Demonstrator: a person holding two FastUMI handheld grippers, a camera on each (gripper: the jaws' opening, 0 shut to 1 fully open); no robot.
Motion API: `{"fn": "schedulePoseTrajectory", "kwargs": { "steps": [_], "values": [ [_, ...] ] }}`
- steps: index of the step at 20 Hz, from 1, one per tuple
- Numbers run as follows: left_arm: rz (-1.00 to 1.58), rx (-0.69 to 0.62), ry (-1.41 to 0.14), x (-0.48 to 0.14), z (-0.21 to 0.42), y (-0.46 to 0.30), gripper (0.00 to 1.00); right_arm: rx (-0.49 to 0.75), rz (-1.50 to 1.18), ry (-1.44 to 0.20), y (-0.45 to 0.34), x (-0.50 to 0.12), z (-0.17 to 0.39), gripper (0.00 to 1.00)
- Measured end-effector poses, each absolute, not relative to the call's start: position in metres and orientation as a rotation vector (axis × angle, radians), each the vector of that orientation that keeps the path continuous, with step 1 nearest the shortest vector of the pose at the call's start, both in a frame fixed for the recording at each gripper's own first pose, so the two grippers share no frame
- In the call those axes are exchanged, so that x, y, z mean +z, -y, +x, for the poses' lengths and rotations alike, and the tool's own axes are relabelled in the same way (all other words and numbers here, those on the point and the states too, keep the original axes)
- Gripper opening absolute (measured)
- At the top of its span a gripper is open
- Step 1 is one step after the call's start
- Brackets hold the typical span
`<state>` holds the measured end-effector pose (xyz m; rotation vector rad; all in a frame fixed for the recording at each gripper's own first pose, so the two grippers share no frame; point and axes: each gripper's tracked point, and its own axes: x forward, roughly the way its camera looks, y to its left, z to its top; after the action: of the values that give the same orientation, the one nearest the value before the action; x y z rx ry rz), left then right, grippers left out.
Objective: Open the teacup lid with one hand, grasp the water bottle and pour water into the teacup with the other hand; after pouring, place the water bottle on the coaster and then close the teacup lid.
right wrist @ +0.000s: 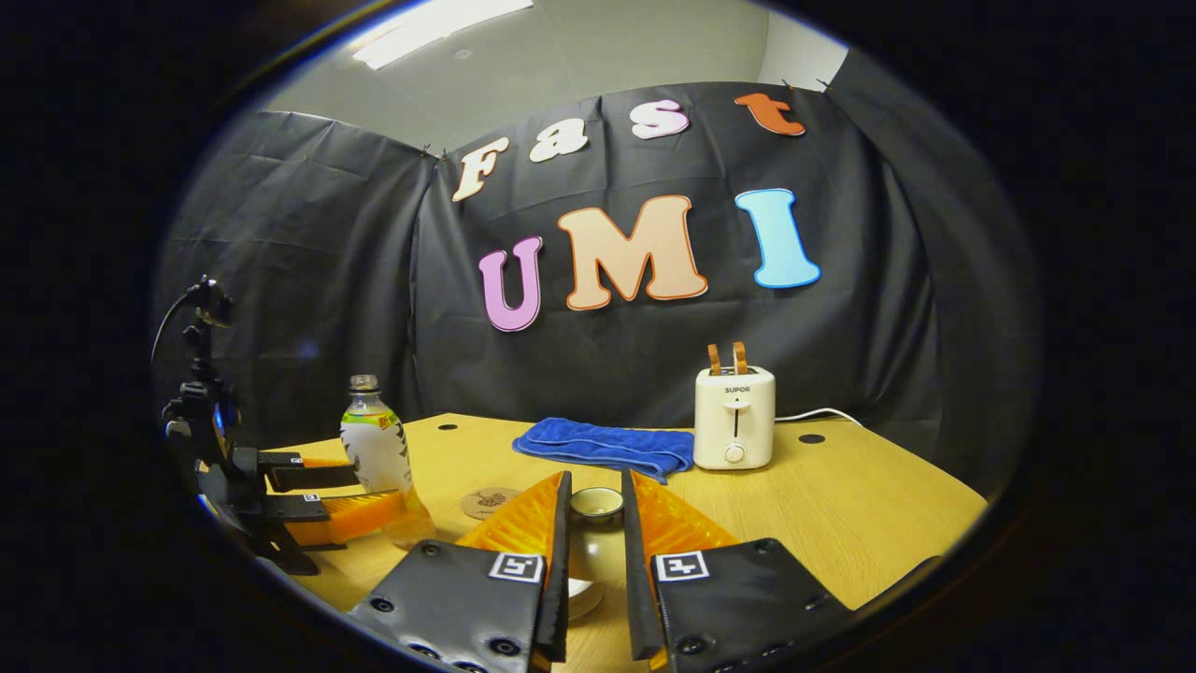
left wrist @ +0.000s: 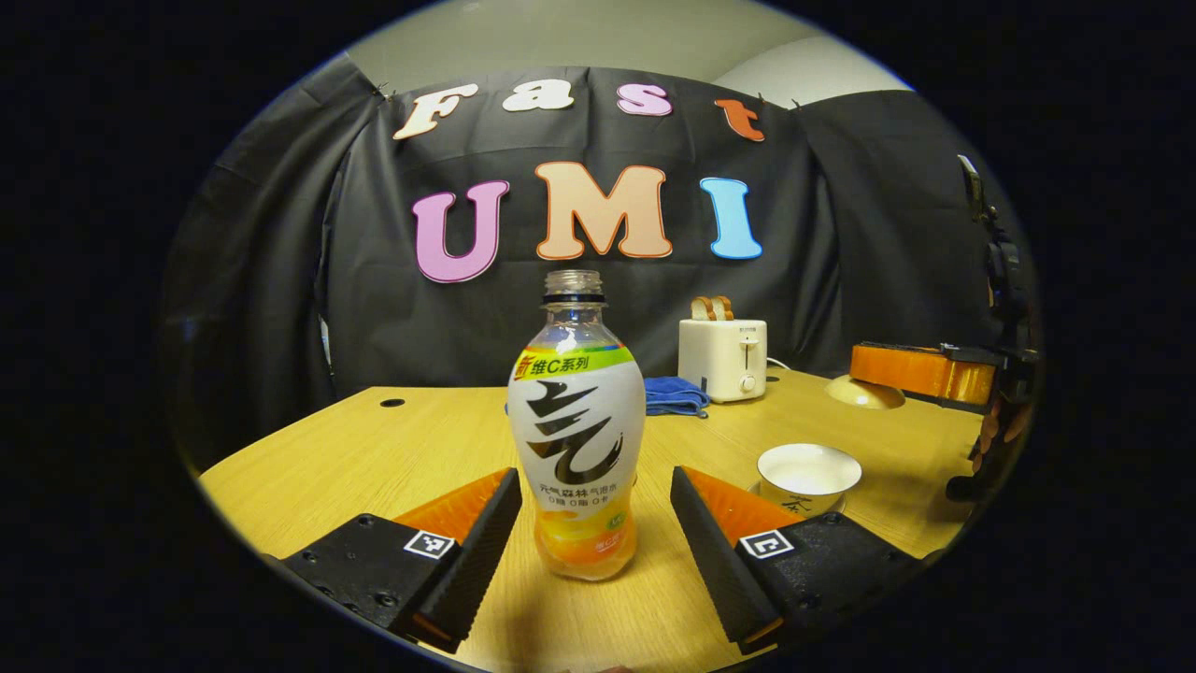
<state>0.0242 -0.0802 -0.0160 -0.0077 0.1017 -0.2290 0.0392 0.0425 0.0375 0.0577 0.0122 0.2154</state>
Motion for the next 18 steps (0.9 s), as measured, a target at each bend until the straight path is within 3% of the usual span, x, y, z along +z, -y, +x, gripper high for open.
{"fn": "schedulePoseTrajectory", "kwargs": {
  "steps": [3, 8, 14, 18],
  "values": [
    [-0.012, -0.209, -0.116, -0.017, 0.031, 0.078, 0.92, 0.201, 0.067, -0.021, -0.033, 0.034, 0.038, 0.3],
    [-0.012, -0.192, -0.119, -0.018, 0.033, 0.074, 0.67, 0.18, 0.073, -0.017, -0.021, 0.037, 0.032, 0.29],
    [0.028, -0.172, -0.129, -0.021, 0.037, 0.071, 0.58, 0.173, 0.073, -0.016, -0.014, 0.036, 0.027, 0.3],
    [0.101, -0.16, -0.149, -0.02, 0.04, 0.065, 0.58, 0.165, 0.072, -0.015, -0.009, 0.036, 0.024, 0.3]
  ]
}}
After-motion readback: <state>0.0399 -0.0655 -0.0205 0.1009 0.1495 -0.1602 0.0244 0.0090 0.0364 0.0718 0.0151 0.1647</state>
